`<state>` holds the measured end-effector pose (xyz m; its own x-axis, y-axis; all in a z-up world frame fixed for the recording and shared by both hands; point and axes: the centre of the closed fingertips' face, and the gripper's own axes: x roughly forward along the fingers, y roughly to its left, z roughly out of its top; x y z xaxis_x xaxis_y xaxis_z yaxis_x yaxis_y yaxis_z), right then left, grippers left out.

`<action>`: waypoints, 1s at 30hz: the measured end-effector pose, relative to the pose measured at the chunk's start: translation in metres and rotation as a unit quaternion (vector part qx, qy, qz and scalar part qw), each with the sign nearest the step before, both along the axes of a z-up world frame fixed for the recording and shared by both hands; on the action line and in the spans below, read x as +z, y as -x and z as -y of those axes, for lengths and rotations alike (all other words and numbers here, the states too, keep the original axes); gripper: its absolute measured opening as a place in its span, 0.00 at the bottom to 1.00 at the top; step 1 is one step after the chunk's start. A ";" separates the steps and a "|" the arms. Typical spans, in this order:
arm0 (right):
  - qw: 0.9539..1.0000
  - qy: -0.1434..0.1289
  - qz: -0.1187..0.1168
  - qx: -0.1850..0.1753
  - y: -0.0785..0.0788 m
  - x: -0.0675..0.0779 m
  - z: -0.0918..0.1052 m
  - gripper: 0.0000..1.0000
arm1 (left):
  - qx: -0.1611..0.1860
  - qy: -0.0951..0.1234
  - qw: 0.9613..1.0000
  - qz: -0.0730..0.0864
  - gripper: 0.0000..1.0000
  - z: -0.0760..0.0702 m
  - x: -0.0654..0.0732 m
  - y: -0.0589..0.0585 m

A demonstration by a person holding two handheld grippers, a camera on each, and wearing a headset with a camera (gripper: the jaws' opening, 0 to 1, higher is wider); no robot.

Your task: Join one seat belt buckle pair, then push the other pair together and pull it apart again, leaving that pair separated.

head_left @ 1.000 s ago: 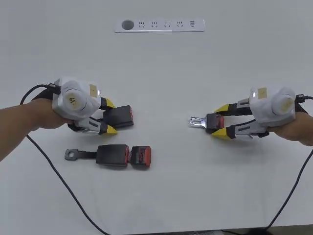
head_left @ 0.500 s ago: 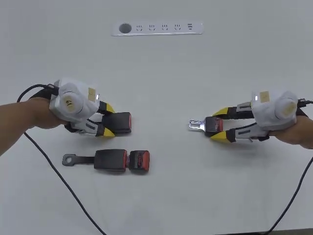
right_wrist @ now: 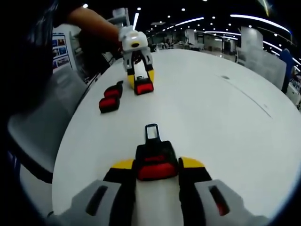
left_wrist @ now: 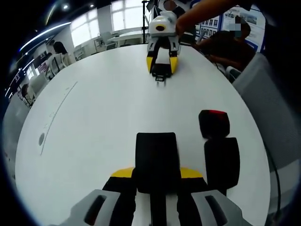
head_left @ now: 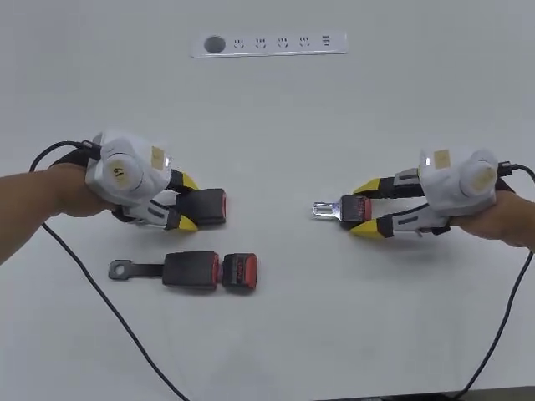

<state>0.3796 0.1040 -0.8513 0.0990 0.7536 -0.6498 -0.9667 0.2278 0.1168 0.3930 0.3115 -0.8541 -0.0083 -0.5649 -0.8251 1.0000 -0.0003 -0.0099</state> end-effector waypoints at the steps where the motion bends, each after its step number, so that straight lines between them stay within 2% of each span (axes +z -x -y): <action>1: 1.000 -0.002 0.000 -0.001 -0.001 0.000 -0.002 0.36 | 0.001 0.000 1.000 0.000 0.34 0.000 0.000 0.000; 11: 1.000 -0.024 0.000 0.013 -0.005 0.002 -0.030 0.36 | 0.000 -0.001 1.000 0.000 0.34 0.000 0.000 0.000; 16: 0.999 -0.038 -0.004 0.008 -0.009 0.003 -0.046 0.36 | -0.001 0.004 1.000 0.000 0.34 -0.001 0.000 0.000; 30: 0.998 -0.055 -0.007 0.018 -0.016 0.002 -0.086 0.36 | -0.003 0.006 1.000 0.000 0.34 -0.001 0.000 0.000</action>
